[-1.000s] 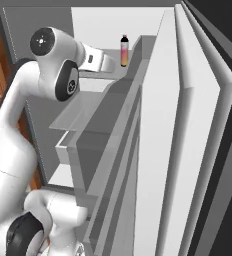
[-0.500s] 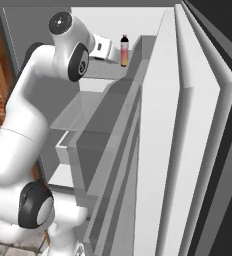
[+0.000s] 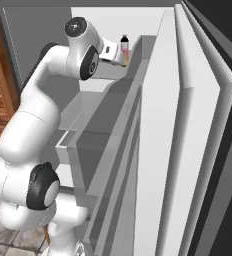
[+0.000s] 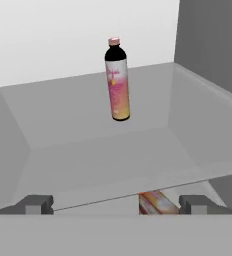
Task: Place the ketchup and mustard from the counter to the top shelf of the fridge. If the existing items in the fridge are on the top shelf, move them to other shelves.
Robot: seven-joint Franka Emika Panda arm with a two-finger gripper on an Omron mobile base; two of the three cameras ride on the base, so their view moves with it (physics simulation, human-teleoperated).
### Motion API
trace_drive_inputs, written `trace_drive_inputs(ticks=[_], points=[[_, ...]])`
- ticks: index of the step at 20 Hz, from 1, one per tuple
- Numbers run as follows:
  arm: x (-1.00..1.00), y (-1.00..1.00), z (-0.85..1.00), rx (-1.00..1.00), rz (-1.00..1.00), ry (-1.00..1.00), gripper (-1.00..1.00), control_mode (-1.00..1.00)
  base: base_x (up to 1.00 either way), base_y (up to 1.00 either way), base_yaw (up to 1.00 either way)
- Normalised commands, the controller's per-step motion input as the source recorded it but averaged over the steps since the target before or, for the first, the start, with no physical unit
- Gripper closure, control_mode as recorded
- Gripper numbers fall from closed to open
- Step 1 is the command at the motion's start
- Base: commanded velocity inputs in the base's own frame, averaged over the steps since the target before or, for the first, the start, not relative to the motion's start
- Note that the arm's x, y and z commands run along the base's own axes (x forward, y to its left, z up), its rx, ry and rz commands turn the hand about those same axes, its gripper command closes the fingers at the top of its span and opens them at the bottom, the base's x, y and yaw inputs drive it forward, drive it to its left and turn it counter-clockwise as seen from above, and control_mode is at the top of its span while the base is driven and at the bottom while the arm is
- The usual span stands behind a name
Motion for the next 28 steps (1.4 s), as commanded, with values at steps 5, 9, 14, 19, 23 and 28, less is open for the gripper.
trace_drive_inputs(ticks=[5,9,14,19,23,28], points=[[0.54,-0.12,-0.05,0.0,0.02,0.0,-1.0,-1.0,0.0,0.0,0.0],[0.43,-0.24,0.0,0.0,0.0,0.0,-1.0,-1.0,0.0,0.0,0.0],[0.38,-0.19,0.0,0.0,0.0,0.0,-1.0,-1.0,0.0,0.0,0.0],[0.39,-0.01,-0.04,0.0,0.0,0.0,-1.0,-1.0,0.0,0.0,0.0],[0.44,0.0,-0.12,0.0,0.0,0.0,-1.0,-1.0,0.0,0.0,0.0],[0.45,0.0,-0.12,0.0,0.0,0.0,-1.0,-1.0,0.0,0.0,0.0]])
